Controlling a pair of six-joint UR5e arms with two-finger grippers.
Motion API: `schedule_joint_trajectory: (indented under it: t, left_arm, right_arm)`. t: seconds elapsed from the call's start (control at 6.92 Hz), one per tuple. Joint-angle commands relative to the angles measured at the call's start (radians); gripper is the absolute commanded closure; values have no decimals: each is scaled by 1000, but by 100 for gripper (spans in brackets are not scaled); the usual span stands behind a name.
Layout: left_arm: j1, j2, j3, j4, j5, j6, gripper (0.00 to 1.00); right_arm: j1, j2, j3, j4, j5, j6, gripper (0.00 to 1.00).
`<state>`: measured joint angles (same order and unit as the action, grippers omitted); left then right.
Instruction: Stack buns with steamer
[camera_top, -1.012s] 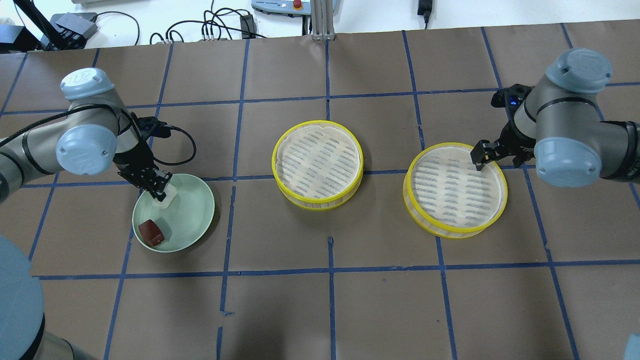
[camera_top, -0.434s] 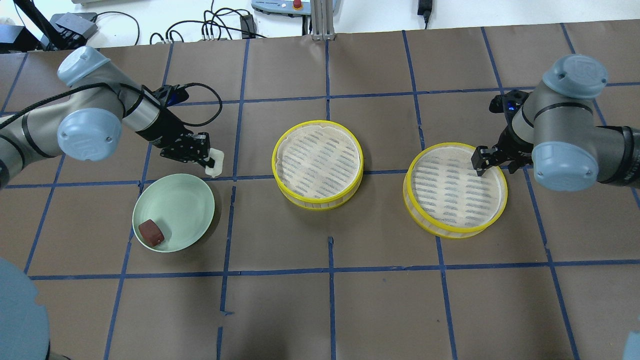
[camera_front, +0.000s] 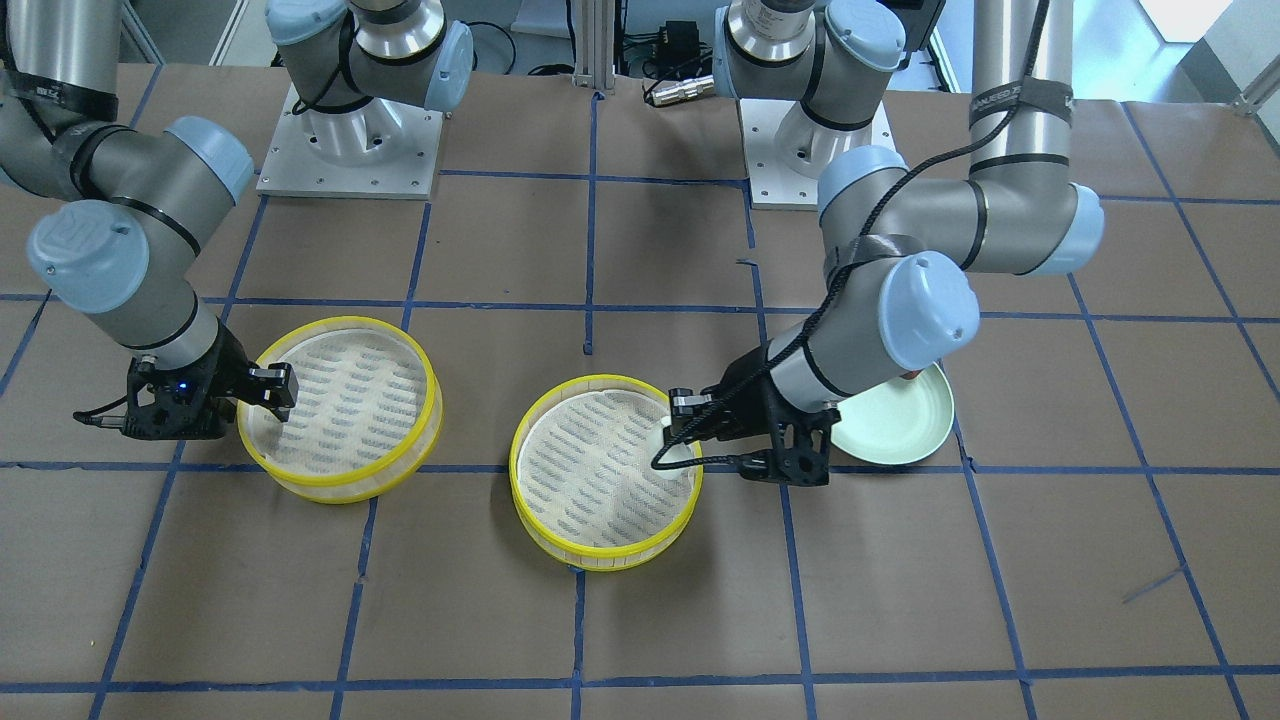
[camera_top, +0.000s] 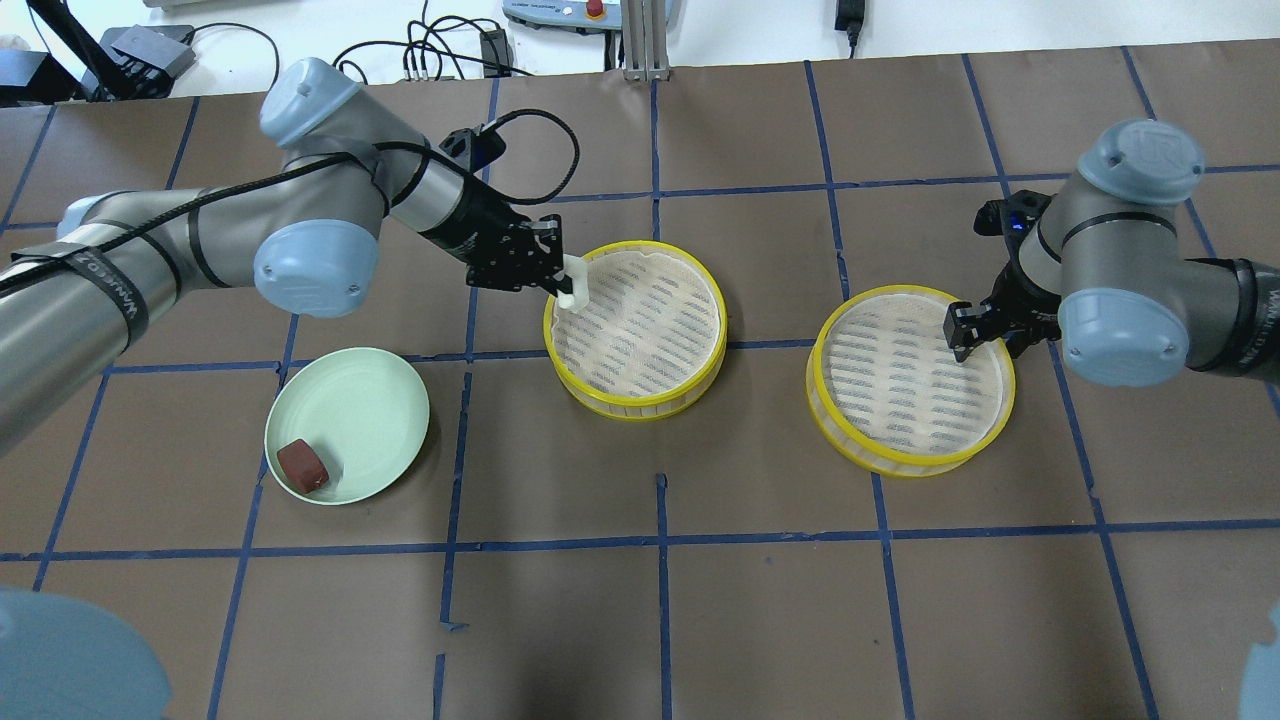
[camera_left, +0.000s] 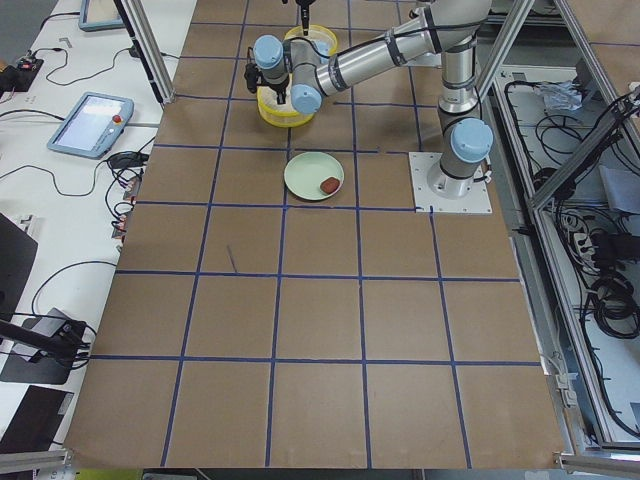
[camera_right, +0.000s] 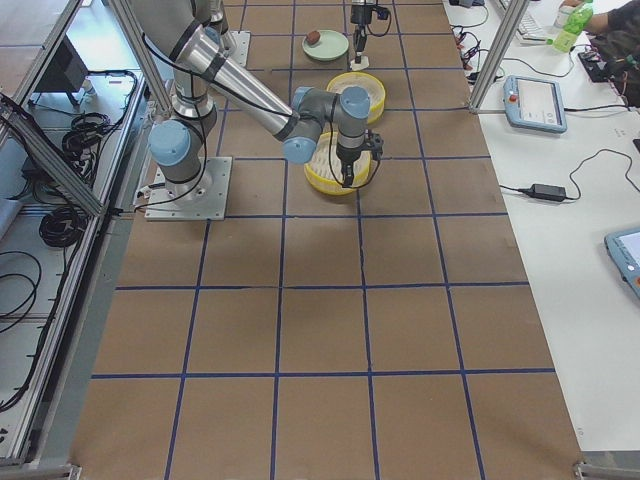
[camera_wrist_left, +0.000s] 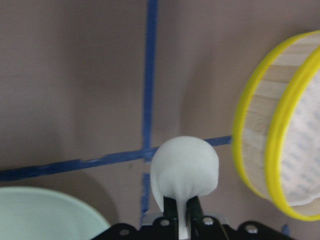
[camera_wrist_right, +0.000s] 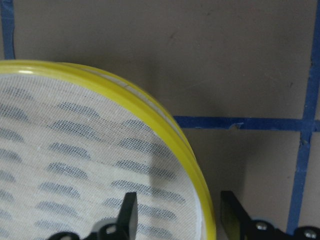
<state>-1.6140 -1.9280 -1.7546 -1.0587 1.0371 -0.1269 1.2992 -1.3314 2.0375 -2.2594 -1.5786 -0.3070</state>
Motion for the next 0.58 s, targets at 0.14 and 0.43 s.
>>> schedule_joint_trajectory:
  t: [0.14, 0.43]
  left_arm:
    - [-46, -11, -6, 20, 3, -66, 0]
    - [-44, 17, -3, 14, 3, -60, 0]
  right_arm:
    - [0, 3, -7, 6, -11, 5, 85]
    - [-1, 1, -20, 6, -11, 14, 95]
